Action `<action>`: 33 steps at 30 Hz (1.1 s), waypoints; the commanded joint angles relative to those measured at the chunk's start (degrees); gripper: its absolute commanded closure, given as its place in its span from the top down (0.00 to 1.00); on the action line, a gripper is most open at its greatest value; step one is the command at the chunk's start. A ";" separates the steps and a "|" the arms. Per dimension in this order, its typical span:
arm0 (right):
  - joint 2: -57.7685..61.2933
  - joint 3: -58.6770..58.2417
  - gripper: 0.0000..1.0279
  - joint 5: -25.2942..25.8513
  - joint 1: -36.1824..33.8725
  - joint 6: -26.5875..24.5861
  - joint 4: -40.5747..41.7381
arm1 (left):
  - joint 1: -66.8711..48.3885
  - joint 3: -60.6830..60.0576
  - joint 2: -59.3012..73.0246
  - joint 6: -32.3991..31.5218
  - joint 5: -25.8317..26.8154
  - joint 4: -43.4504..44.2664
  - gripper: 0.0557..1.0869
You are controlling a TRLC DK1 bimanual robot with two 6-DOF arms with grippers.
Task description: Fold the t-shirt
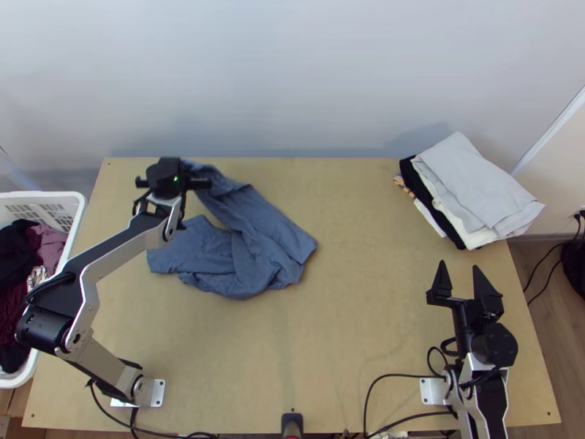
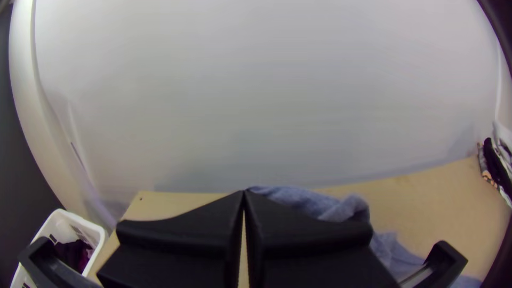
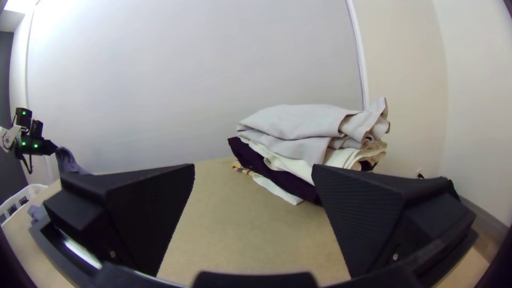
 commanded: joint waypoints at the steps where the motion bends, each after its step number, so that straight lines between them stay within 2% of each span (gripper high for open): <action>1: -0.45 -0.45 0.97 0.50 0.41 0.94 -0.86 | 2.25 -2.95 -0.48 -1.84 0.50 2.04 0.04; 10: -0.45 -0.45 0.97 0.50 0.41 0.94 -0.86 | 10.43 -1.90 4.35 -4.13 0.59 2.04 0.04; 17: -0.45 -0.45 0.97 0.50 0.41 0.94 -0.86 | 11.13 -1.11 6.81 -4.74 0.85 2.04 0.04; 18: -0.45 -0.45 0.97 0.50 0.41 0.94 -0.86 | 10.95 -1.11 6.55 -5.10 0.68 2.04 0.12; 21: -0.45 -0.45 0.97 0.50 0.41 0.94 -0.86 | 10.60 -0.49 4.35 -5.36 0.76 1.07 0.63; 23: -0.45 -0.45 0.97 0.50 0.41 0.94 -0.86 | 10.69 0.56 2.68 -5.36 2.43 -0.25 0.84; 26: -0.45 -0.45 0.97 0.50 0.41 0.94 -0.86 | 12.01 4.52 1.63 -6.68 3.66 -6.49 0.95; 29: -0.45 -0.45 0.97 0.50 0.50 0.94 -0.86 | 14.20 6.80 0.05 -7.47 3.93 -8.69 0.95; 33: -0.45 -0.45 0.97 0.50 0.41 0.94 -0.86 | 16.14 9.88 -3.82 -7.73 8.23 -17.04 0.95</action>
